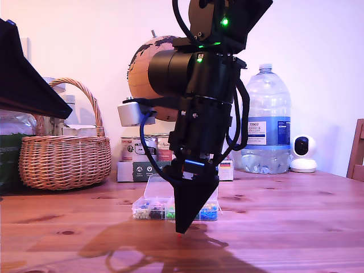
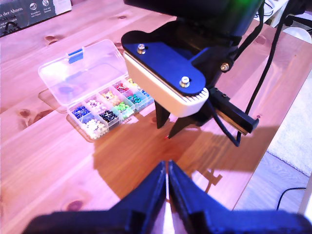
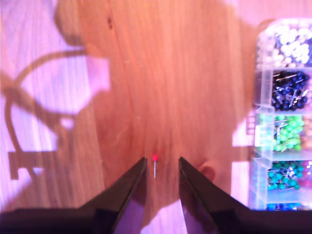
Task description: Sort the loose pins on the table into their correct compartments
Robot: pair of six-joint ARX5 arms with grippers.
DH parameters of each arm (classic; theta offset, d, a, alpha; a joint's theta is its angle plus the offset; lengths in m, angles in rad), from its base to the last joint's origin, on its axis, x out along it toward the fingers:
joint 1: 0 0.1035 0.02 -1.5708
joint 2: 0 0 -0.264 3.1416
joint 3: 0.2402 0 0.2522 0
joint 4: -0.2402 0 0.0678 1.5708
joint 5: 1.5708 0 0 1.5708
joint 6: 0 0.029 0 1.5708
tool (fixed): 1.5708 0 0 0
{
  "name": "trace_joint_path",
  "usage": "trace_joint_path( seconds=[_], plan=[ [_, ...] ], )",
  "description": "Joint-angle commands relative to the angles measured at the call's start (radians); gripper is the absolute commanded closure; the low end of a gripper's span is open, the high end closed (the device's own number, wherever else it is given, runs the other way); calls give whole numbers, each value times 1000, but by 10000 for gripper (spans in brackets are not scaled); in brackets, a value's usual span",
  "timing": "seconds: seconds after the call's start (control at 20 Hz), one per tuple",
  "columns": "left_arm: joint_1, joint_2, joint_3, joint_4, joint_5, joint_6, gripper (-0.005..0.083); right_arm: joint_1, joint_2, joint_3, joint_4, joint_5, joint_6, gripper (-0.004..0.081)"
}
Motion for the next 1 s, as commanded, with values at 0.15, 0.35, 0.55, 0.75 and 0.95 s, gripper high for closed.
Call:
trace_joint_path(
  seconds=[0.15, 0.35, 0.55, 0.75, 0.95],
  plan=[
    [-2, 5, -18, 6, 4, -3, 797, 2, 26, -5, 4, -8, -7, 593],
    [-2, 5, -18, 6, 4, -3, 797, 2, 34, -5, 6, -16, -7, 593],
    [-2, 5, -18, 5, 4, -4, 797, 3, 50, -5, 7, -14, -26, 594],
    [-2, 5, -18, 5, 4, -4, 797, 3, 51, -5, 8, -14, -26, 594],
    [-2, 5, -18, 5, 4, -4, 797, 3, 52, -5, 6, -15, -26, 596]
  ],
)
